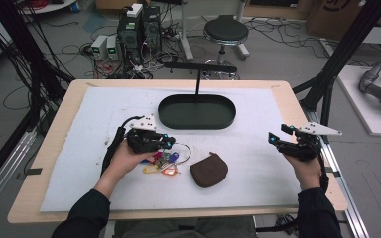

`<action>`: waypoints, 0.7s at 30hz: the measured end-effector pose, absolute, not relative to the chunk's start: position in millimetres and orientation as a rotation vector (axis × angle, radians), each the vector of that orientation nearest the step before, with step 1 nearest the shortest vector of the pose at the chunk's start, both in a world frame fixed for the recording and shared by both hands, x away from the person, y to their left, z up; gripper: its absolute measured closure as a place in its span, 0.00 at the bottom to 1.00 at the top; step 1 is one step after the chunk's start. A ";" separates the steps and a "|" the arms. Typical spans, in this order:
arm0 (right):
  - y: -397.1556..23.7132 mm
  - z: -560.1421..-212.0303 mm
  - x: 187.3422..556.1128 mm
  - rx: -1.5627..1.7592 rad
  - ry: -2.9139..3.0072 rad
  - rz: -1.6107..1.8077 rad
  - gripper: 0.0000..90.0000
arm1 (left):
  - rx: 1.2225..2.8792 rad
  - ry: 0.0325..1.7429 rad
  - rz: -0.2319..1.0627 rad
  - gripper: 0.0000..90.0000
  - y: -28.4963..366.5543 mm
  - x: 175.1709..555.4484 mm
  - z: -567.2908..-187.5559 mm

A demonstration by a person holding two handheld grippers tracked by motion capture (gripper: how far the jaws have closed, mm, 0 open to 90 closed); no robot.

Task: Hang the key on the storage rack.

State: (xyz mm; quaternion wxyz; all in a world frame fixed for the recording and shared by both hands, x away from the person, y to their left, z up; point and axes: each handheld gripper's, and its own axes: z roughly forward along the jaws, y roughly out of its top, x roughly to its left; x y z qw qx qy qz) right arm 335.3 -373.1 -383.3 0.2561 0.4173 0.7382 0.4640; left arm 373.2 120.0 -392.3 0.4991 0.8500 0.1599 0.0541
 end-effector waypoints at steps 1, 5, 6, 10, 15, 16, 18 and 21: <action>-373.2 -383.4 335.7 1.131 2.002 1.262 0.39 | 2.057 0.373 0.119 0.94 120.2 373.0 -392.7; -373.6 -383.6 336.1 1.128 2.004 1.261 0.39 | 2.099 0.368 0.097 0.91 120.6 373.2 -395.5; -373.7 -383.6 336.2 1.128 2.004 1.261 0.39 | 2.109 0.377 0.093 0.90 121.0 373.6 -396.9; -373.8 -383.6 336.2 1.128 2.006 1.261 0.39 | 2.140 0.378 0.076 0.91 123.4 376.1 -399.9; -373.8 -383.6 336.1 1.129 2.005 1.261 0.39 | 2.153 0.395 0.070 0.95 126.6 377.7 -402.7; -373.7 -383.5 336.1 1.129 2.004 1.262 0.39 | 2.145 0.399 0.060 0.95 128.4 378.2 -402.9; -373.7 -383.5 336.1 1.128 2.003 1.260 0.39 | 2.141 0.396 0.069 0.96 128.9 378.1 -402.2; -373.4 -383.6 336.0 1.133 2.005 1.261 0.39 | 2.131 0.391 0.077 0.96 129.4 377.5 -400.4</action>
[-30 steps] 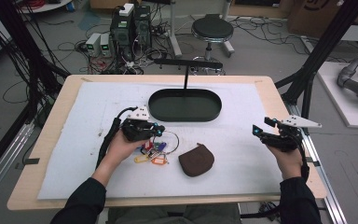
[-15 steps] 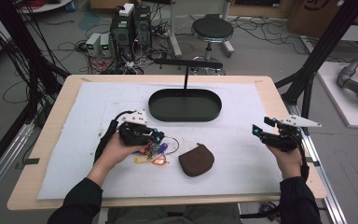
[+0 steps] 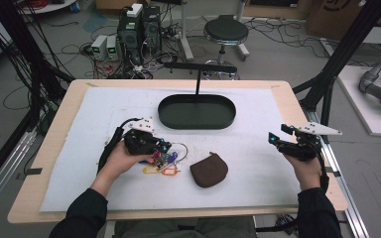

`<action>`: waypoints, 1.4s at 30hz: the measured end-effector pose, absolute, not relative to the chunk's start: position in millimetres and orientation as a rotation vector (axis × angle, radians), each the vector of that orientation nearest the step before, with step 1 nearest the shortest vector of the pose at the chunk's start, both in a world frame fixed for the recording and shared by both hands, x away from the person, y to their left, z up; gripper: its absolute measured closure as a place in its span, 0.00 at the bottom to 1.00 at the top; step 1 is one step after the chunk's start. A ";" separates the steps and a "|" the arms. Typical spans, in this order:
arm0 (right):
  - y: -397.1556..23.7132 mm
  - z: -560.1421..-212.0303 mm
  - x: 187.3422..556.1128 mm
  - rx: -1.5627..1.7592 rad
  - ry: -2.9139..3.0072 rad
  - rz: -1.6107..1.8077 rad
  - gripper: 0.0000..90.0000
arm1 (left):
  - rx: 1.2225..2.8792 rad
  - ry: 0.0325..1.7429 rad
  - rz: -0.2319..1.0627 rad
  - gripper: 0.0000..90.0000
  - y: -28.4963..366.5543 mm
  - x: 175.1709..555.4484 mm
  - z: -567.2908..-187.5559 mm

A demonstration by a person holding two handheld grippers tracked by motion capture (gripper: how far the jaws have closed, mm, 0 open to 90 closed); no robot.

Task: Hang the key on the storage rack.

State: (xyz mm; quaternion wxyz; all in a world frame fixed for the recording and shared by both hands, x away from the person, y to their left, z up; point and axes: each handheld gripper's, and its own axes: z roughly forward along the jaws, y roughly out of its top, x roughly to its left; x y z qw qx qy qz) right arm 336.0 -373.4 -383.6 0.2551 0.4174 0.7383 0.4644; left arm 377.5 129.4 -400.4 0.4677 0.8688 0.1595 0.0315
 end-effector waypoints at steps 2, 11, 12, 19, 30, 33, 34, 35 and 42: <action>-373.2 -383.7 336.1 1.134 2.006 1.260 0.39 | 2.117 0.383 0.089 0.96 130.4 376.6 -398.3; -373.1 -383.8 336.5 1.132 2.007 1.255 0.39 | 2.033 0.383 0.161 0.96 139.7 372.2 -382.2; -373.0 -383.8 336.5 1.133 2.008 1.255 0.39 | 2.009 0.378 0.184 0.96 141.3 370.4 -377.2; -372.6 -383.9 336.5 1.136 2.009 1.254 0.39 | 1.943 0.352 0.246 0.96 143.8 365.8 -365.3; -372.3 -384.2 336.9 1.134 2.012 1.250 0.39 | 1.843 0.367 0.255 0.96 149.2 364.7 -354.0; -372.4 -384.2 336.9 1.134 2.011 1.251 0.39 | 1.820 0.372 0.253 0.96 151.5 365.1 -350.5; -372.4 -384.2 336.9 1.136 2.011 1.251 0.39 | 1.815 0.375 0.253 0.96 151.7 365.2 -349.4; -372.4 -384.2 336.9 1.135 2.010 1.251 0.39 | 1.813 0.377 0.255 0.96 151.7 365.1 -348.3; -372.0 -384.2 337.2 1.134 2.011 1.252 0.39 | 1.815 0.387 0.262 0.96 148.8 369.1 -343.0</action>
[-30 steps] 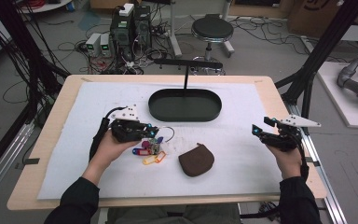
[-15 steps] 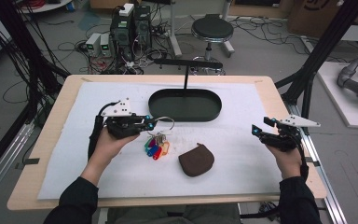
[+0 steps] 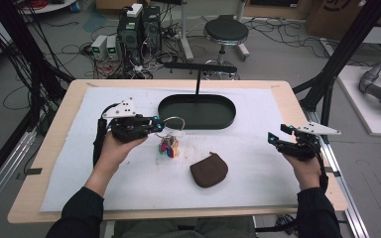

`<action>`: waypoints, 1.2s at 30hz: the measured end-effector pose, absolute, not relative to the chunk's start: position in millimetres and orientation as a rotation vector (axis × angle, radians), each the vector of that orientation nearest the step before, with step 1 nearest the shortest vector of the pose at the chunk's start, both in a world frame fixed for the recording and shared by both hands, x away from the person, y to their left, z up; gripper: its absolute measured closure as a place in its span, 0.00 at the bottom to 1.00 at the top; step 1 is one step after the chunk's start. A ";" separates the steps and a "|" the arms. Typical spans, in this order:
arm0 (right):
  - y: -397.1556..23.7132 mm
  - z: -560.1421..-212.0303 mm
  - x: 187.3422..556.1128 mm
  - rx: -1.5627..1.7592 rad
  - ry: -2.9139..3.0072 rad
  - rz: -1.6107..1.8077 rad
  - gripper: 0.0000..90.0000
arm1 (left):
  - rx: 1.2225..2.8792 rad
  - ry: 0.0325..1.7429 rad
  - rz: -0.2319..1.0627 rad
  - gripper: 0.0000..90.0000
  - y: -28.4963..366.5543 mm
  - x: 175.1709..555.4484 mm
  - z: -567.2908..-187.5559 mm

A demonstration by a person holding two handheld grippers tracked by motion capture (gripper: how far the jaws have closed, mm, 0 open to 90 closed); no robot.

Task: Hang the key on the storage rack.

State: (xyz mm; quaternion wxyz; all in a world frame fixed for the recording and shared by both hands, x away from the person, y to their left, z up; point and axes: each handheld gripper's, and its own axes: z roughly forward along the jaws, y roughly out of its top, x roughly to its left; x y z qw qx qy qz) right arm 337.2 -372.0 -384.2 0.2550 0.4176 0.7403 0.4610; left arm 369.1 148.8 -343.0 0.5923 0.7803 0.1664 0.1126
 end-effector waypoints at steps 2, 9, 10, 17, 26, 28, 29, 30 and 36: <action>-371.8 -384.3 337.6 1.128 2.010 1.250 0.39 | 1.818 0.382 0.276 0.96 147.7 370.1 -341.6; -371.6 -384.4 338.2 1.133 2.011 1.251 0.39 | 1.813 0.390 0.286 0.96 146.2 374.7 -337.2; -371.6 -384.4 338.2 1.133 2.011 1.251 0.39 | 1.811 0.394 0.289 0.96 146.7 375.1 -336.4; -371.5 -384.4 338.5 1.131 2.010 1.251 0.39 | 1.802 0.383 0.309 0.96 149.8 378.2 -325.4; -371.0 -384.0 338.6 1.128 2.010 1.252 0.39 | 1.806 0.389 0.330 0.96 151.0 394.5 -307.2; -371.3 -384.2 338.8 1.129 2.010 1.253 0.39 | 1.804 0.392 0.329 0.96 150.8 398.2 -304.7; -371.5 -384.2 339.0 1.127 2.010 1.253 0.39 | 1.804 0.393 0.338 0.96 150.7 399.7 -303.6; -371.6 -384.0 338.8 1.129 2.009 1.252 0.39 | 1.800 0.394 0.341 0.96 150.8 401.0 -303.0; -372.1 -384.0 338.9 1.132 2.007 1.254 0.39 | 1.812 0.400 0.347 0.96 147.4 410.5 -297.2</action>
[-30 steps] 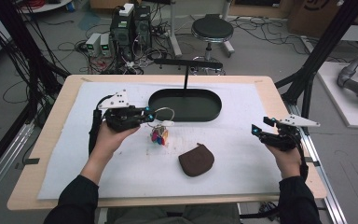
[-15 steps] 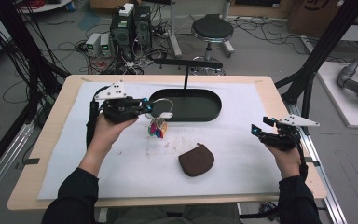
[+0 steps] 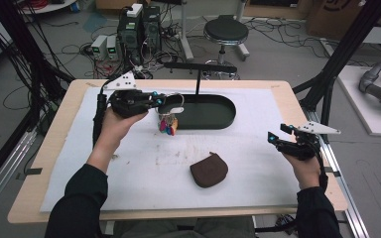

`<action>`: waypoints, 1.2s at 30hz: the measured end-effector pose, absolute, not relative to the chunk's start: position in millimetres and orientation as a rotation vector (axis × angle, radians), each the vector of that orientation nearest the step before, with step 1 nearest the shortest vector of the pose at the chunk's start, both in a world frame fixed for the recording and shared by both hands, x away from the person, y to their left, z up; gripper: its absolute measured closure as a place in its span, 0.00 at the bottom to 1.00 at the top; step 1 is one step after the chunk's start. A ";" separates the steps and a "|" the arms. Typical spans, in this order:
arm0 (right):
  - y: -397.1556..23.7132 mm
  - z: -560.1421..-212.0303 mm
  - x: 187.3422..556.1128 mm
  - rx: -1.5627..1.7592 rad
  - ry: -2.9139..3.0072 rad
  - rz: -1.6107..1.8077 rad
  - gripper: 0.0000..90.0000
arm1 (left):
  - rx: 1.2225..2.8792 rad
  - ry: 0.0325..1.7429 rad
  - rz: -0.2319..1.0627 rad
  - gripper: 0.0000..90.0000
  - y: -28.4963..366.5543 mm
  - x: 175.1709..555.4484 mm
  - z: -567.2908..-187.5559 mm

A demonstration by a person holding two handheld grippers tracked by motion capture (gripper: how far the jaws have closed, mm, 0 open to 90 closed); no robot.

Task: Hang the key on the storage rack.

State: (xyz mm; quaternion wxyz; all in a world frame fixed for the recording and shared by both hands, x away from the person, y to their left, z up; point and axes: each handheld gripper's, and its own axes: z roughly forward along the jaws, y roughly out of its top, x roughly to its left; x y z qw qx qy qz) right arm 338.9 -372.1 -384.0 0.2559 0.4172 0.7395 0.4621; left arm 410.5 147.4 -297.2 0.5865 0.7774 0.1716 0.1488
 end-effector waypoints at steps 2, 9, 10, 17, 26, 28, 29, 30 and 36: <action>-372.1 -384.0 338.8 1.132 2.006 1.257 0.39 | 1.817 0.399 0.357 0.96 145.8 414.2 -294.6; -372.4 -383.8 338.8 1.131 2.005 1.257 0.39 | 1.823 0.412 0.387 0.96 139.5 432.0 -290.3; -372.4 -383.7 338.5 1.136 2.004 1.258 0.39 | 1.820 0.417 0.391 0.96 138.3 435.3 -290.3; -373.3 -384.1 339.5 1.132 2.003 1.261 0.39 | 1.816 0.440 0.419 0.96 133.7 453.9 -289.0; -373.5 -384.1 339.8 1.140 2.000 1.270 0.39 | 1.817 0.490 0.424 0.96 134.8 474.1 -293.4; -373.6 -384.2 340.0 1.143 2.002 1.269 0.39 | 1.821 0.504 0.433 0.96 134.6 477.9 -293.9; -373.7 -384.3 340.0 1.146 2.002 1.269 0.39 | 1.821 0.506 0.431 0.96 134.5 479.8 -294.2; -373.7 -384.3 340.1 1.145 2.003 1.268 0.39 | 1.820 0.519 0.442 0.96 134.7 483.3 -294.9; -372.9 -384.4 340.1 1.139 2.002 1.267 0.39 | 1.815 0.553 0.456 0.96 136.1 491.5 -299.1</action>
